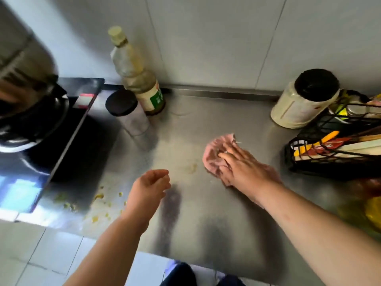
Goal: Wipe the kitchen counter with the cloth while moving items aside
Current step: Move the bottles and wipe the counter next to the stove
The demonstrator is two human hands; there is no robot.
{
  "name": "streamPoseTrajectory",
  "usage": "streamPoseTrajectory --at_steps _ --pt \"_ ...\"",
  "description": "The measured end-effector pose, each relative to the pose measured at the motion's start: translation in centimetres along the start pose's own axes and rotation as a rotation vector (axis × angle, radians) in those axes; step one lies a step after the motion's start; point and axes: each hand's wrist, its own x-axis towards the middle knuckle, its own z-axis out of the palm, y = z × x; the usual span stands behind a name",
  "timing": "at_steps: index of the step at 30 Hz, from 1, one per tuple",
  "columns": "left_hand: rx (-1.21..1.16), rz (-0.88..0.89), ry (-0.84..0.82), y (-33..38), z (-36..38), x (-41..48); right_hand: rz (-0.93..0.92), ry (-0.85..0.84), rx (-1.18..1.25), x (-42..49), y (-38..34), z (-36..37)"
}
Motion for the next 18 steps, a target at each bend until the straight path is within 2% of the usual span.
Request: streamPoseTrajectory --at_steps 4,8,13,18 --pt "-0.049 -0.017 0.071 -2.5 -4.5 -0.5 0.325 0.262 0.087 -1.7 1.2 0.8" --pt "-0.075 -0.011 0.115 -4.7 -9.1 -0.9 0.516 0.342 0.125 -0.9 -2.3 2.0" --pt "-0.116 -0.001 0.102 -7.0 -14.1 -1.4 0.380 0.296 0.171 1.9 -10.7 4.1" --pt "-0.114 -0.008 0.093 -9.6 -19.7 -2.1 0.172 0.326 0.356 5.9 -23.4 7.3"
